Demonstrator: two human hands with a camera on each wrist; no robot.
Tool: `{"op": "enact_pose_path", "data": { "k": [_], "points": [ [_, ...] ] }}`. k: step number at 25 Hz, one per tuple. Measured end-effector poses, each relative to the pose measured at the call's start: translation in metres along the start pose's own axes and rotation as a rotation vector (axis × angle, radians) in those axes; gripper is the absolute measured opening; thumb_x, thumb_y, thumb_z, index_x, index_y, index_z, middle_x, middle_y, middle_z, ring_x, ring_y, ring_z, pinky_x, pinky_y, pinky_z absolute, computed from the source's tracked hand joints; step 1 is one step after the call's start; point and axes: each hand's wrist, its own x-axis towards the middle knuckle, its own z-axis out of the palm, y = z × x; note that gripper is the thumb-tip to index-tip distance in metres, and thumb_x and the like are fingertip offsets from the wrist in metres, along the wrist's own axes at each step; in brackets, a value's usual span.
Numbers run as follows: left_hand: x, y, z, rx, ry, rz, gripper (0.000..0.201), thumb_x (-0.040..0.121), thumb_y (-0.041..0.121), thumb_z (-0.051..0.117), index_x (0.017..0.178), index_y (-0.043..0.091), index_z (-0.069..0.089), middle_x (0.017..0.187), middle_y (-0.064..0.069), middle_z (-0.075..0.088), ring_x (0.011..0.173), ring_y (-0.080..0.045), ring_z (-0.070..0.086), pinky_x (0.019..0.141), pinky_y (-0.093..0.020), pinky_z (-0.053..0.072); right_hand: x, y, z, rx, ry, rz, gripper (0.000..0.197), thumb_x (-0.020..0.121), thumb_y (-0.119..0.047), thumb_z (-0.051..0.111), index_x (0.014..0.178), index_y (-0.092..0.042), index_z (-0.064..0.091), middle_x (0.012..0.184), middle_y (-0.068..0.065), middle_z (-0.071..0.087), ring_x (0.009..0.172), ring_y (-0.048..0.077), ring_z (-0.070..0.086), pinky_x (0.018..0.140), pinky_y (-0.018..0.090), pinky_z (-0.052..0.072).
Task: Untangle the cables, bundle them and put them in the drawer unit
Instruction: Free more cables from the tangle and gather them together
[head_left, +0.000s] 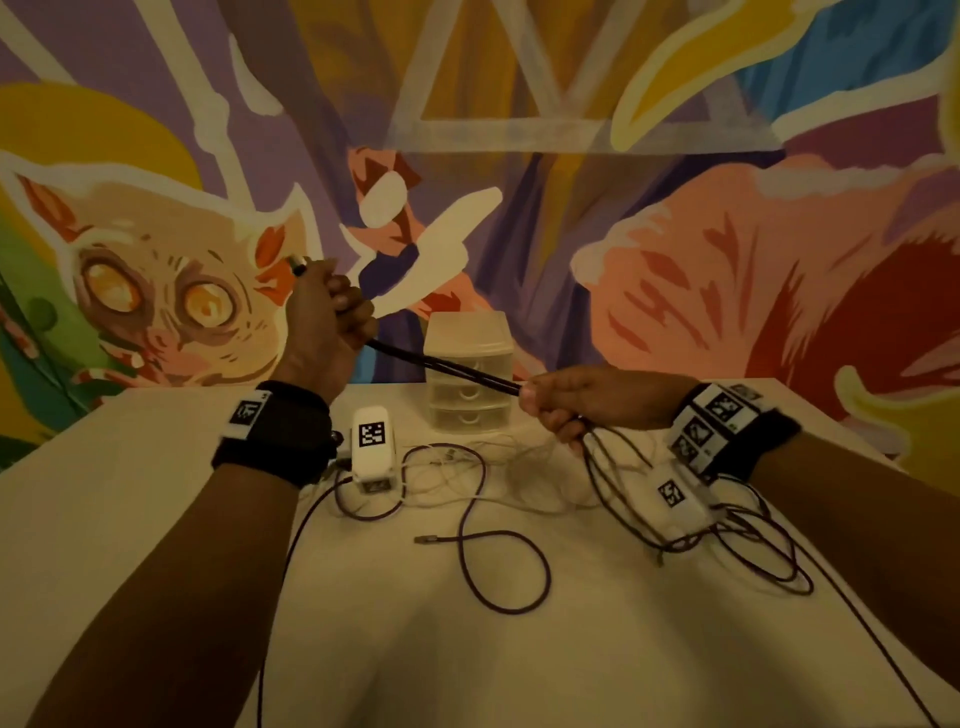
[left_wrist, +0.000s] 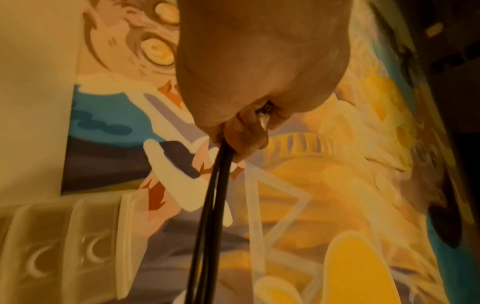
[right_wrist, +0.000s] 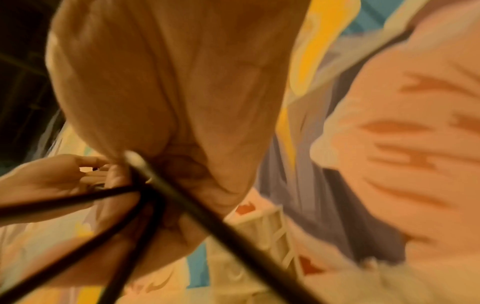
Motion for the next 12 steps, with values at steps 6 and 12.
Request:
{"op": "enact_pose_path", "data": {
  "k": [6, 12],
  "points": [
    [0.009, 0.029, -0.007, 0.015, 0.043, 0.075, 0.041, 0.106, 0.033, 0.051, 0.068, 0.028, 0.037, 0.059, 0.009, 0.028, 0.049, -0.01, 0.02, 0.044, -0.024, 0.02, -0.049, 0.005, -0.042, -0.548, 0.133, 0.051, 0.038, 0.115, -0.038, 0.042, 0.099, -0.006, 0.056, 0.081, 0.001, 0.06, 0.071, 0.009, 0.059, 0.083, 0.022, 0.052],
    [-0.01, 0.032, -0.004, 0.068, 0.009, 0.125, 0.041, 0.106, 0.035, 0.051, 0.069, 0.027, 0.038, 0.063, 0.007, 0.026, 0.051, -0.011, 0.02, 0.044, -0.025, 0.022, -0.05, 0.043, -0.033, -0.833, 0.384, 0.038, 0.025, 0.111, -0.017, 0.041, 0.101, -0.019, 0.064, 0.099, 0.007, 0.071, 0.081, 0.018, 0.06, 0.081, 0.03, 0.045]
  ]
}}
